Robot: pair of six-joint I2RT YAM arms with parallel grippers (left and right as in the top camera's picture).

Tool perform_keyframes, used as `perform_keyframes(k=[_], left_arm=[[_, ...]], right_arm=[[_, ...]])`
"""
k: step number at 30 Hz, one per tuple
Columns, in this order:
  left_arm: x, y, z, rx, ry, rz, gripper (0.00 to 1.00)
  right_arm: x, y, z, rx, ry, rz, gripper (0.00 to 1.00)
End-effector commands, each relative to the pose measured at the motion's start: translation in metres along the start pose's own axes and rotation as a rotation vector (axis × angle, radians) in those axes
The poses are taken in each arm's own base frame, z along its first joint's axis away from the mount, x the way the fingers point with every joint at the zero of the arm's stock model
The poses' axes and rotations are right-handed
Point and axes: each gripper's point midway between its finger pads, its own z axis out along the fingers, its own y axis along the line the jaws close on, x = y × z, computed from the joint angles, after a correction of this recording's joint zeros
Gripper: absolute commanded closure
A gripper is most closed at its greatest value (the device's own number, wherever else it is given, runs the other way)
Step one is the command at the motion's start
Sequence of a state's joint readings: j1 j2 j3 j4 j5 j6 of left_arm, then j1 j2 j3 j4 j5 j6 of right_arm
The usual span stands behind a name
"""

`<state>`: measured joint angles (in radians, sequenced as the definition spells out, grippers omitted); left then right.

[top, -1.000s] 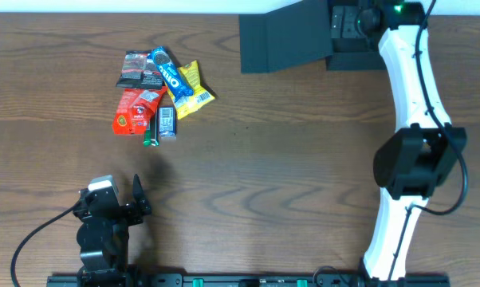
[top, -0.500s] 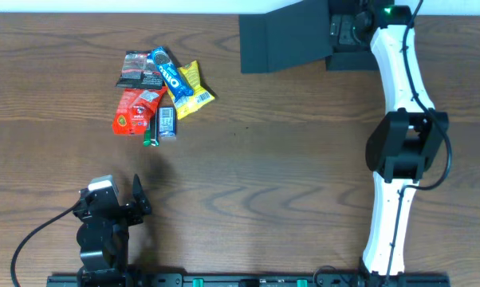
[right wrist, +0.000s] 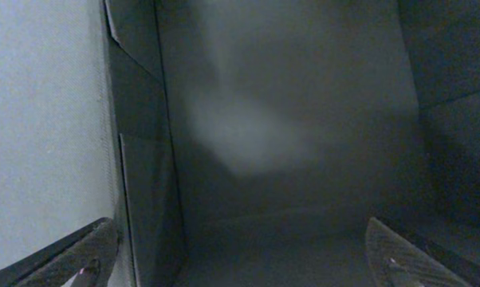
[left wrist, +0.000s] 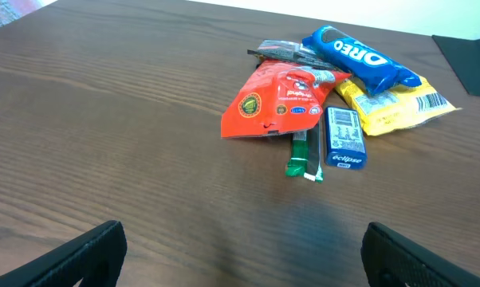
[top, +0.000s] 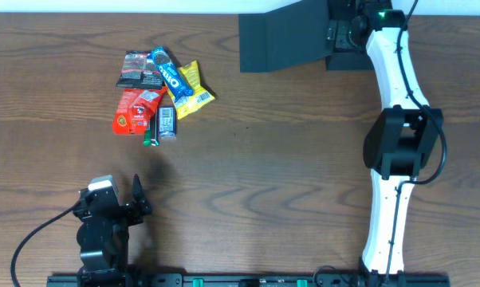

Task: Pack container
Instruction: 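Move the right gripper up to the black box's far edge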

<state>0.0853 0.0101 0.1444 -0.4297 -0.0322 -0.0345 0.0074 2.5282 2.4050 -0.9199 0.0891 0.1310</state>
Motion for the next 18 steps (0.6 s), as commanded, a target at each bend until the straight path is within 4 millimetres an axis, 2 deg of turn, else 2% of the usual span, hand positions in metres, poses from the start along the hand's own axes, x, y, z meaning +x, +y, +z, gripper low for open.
perform_keyframes(k=[1, 10, 18], left_arm=[[0.008, 0.002, 0.003, -0.008, 0.016, -0.015, 0.05], [0.008, 0.002, 0.003, -0.008, 0.016, -0.015, 0.05], [0.008, 0.002, 0.003, -0.008, 0.016, -0.015, 0.05]], right_arm=[[0.030, -0.009, 0.027, 0.026, 0.102, 0.005, 0.01], [0.066, -0.007, 0.019, 0.041, 0.251, -0.024, 0.05], [0.104, 0.008, 0.005, 0.047, 0.400, -0.077, 0.07]])
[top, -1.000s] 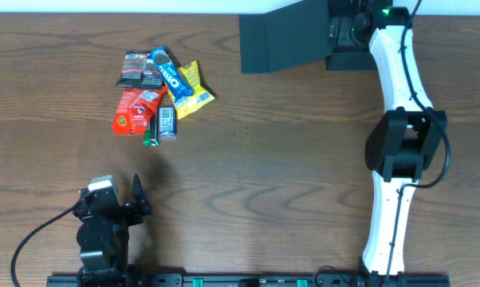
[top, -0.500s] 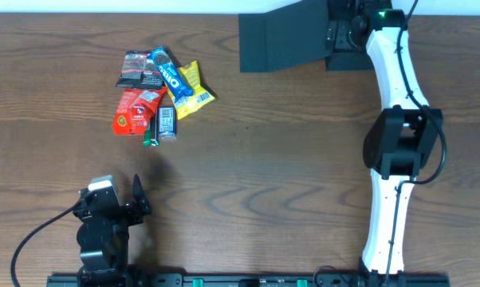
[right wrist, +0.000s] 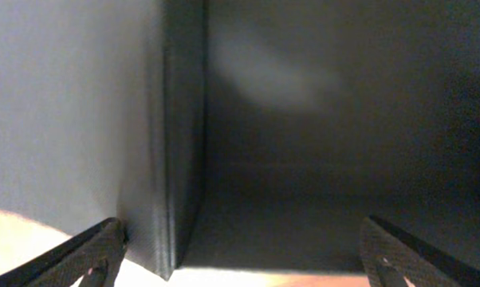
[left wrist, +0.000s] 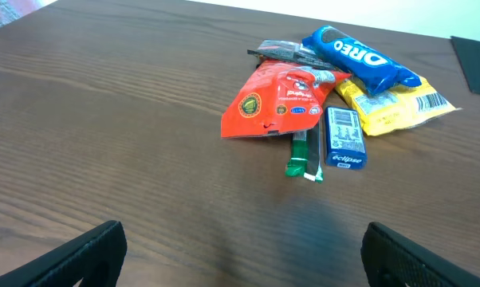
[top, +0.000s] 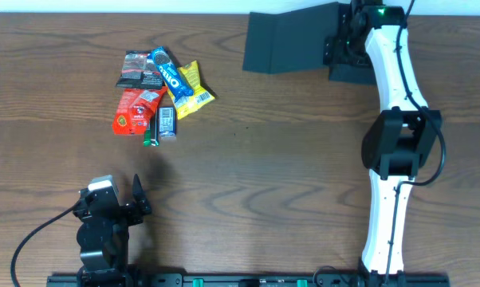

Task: Pack container
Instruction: 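Move the right gripper up to the black box's far edge, then drag the black box toward the table center with the right gripper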

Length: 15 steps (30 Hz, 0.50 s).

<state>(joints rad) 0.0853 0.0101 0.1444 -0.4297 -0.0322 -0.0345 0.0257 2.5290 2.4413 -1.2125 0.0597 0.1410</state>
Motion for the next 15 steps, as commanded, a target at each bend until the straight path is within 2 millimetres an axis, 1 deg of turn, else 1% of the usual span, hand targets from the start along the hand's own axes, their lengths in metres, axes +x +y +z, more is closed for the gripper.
perform_keyframes(k=[1, 6, 8, 12, 15], left_arm=[[0.008, 0.002, 0.003, -0.008, 0.016, -0.015, 0.05], [0.008, 0.002, 0.003, -0.008, 0.016, -0.015, 0.05], [0.008, 0.002, 0.003, -0.008, 0.016, -0.015, 0.05], [0.008, 0.002, 0.003, -0.008, 0.016, -0.015, 0.05], [0.008, 0.002, 0.003, -0.008, 0.016, -0.015, 0.05]], right_arm=[[0.041, 0.005, 0.031, 0.054, 0.158, -0.050, 0.08], [0.069, 0.020, 0.025, 0.063, 0.260, -0.097, 0.09], [0.078, 0.029, 0.022, 0.056, 0.290, -0.117, 0.09], [0.093, 0.059, 0.013, -0.029, 0.339, -0.143, 0.10], [0.106, 0.077, 0.006, -0.035, 0.369, -0.184, 0.12]])
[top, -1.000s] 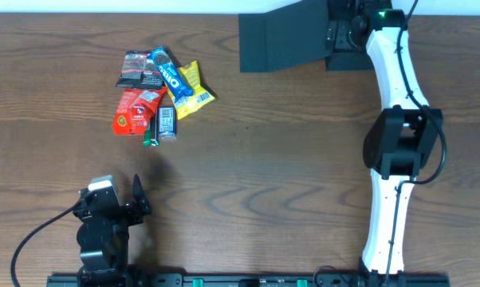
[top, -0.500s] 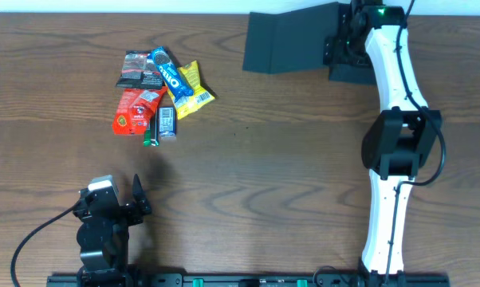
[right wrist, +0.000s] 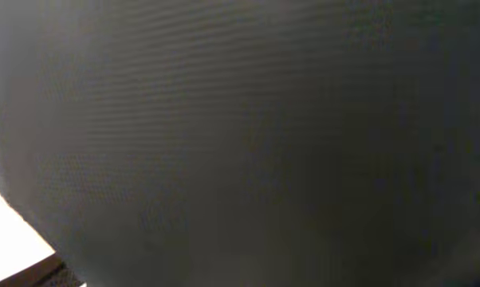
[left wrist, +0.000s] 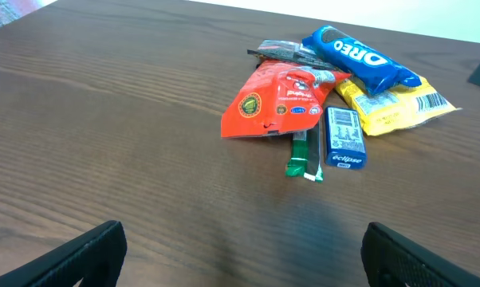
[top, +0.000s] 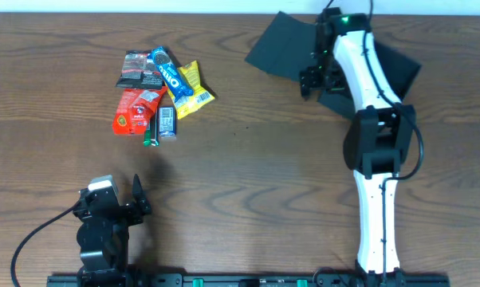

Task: Pack container
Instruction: 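Drag the black box toward the table center with the right gripper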

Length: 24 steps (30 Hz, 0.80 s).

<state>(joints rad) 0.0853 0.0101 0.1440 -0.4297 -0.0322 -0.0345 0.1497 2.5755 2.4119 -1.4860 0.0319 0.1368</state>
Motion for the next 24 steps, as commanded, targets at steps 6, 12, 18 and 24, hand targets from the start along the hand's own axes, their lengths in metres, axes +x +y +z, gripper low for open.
perform_keyframes(k=[6, 12, 18, 24], left_arm=[[0.008, 0.002, 0.003, -0.008, 0.016, -0.015, 0.05], [0.008, 0.002, 0.003, -0.008, 0.016, -0.015, 0.05], [0.008, 0.002, 0.003, -0.008, 0.016, -0.015, 0.05], [0.008, 0.002, 0.003, -0.008, 0.016, -0.015, 0.05]], right_arm=[[0.029, 0.072, -0.014, -0.024, 0.037, -0.151, 0.13], [0.050, 0.122, -0.040, -0.025, -0.008, -0.268, 0.11], [0.075, 0.172, -0.068, -0.110, -0.044, -0.363, 0.08], [0.084, 0.197, -0.081, -0.183, -0.067, -0.392, 0.14]])
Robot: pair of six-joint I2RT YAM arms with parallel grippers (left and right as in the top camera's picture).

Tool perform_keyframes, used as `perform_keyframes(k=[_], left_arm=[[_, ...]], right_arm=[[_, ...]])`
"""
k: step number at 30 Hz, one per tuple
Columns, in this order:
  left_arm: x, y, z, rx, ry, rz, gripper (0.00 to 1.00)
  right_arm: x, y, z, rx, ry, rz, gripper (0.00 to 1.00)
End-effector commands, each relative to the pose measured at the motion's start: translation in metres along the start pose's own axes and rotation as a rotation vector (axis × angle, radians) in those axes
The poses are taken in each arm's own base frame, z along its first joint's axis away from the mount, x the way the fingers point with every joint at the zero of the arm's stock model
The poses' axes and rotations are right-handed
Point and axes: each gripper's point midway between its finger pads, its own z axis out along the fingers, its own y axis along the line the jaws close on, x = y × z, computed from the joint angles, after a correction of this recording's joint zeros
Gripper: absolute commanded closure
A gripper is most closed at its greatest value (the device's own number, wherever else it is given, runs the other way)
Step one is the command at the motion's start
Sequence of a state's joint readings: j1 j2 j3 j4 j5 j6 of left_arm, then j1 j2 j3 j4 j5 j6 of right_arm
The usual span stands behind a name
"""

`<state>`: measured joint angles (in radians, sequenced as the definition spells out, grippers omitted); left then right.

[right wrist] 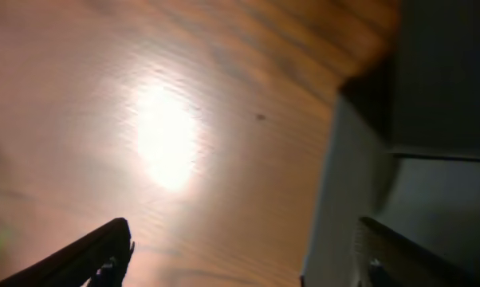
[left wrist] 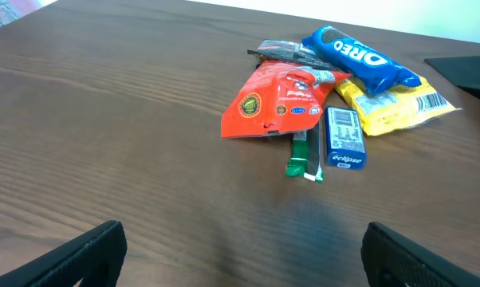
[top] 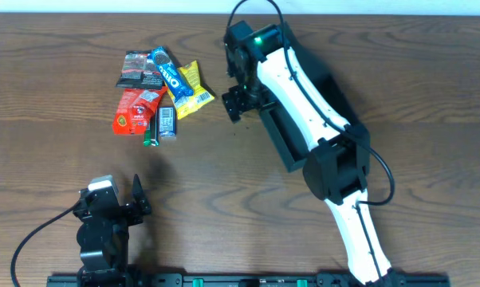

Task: Pack container
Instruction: 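Drag the black box toward the table center with the right gripper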

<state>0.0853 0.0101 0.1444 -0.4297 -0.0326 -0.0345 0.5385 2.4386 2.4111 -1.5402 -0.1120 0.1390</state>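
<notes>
A black open container (top: 283, 142) lies slantwise in the table's middle, its near-left corner close to the snacks; its wall (right wrist: 345, 183) also shows in the right wrist view. My right gripper (top: 238, 101) (right wrist: 244, 257) is open at that corner, the wall standing between its fingers near the right one. The snacks lie in a pile: a blue Oreo pack (top: 167, 70) (left wrist: 363, 57), a yellow packet (top: 191, 92), a red pouch (top: 135, 110) (left wrist: 277, 100), a black packet (top: 139, 69), a blue gum pack (top: 167, 119) (left wrist: 344, 137) and a green stick (top: 151, 140). My left gripper (top: 136, 199) (left wrist: 244, 257) rests open at the front left.
Bare wooden table (top: 57, 159) spreads between the left gripper and the snack pile. The right arm (top: 304, 96) stretches across the container from the front right. A black rail (top: 224, 280) runs along the table's front edge.
The container went from the far centre-right to the table's middle, turned slantwise beside the snacks. My right gripper moved left and nearer with it. The left arm and snacks are unchanged.
The container stood tipped at the table's far edge with my right gripper open inside it. Then it sat a little nearer, then turned and farther from the edge. Now it lies open-side up beside the snack pile. My left gripper stayed open at the front left.
</notes>
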Motion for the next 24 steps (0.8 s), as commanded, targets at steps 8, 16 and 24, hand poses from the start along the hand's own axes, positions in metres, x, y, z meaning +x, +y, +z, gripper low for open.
perform_keyframes(k=[8, 16, 24], left_arm=[[0.008, 0.002, 0.003, -0.007, 0.016, -0.015, 0.05], [0.008, 0.002, 0.003, -0.007, 0.016, -0.015, 0.05], [0.008, 0.002, 0.003, -0.007, 0.016, -0.015, 0.05]], right_arm=[[0.019, -0.026, -0.121, 0.193, -0.222, -0.002, 0.06], [0.078, -0.050, -0.240, 0.241, -0.474, 0.006, 0.11], [0.092, -0.063, -0.216, 0.251, -0.391, 0.013, 0.18]])
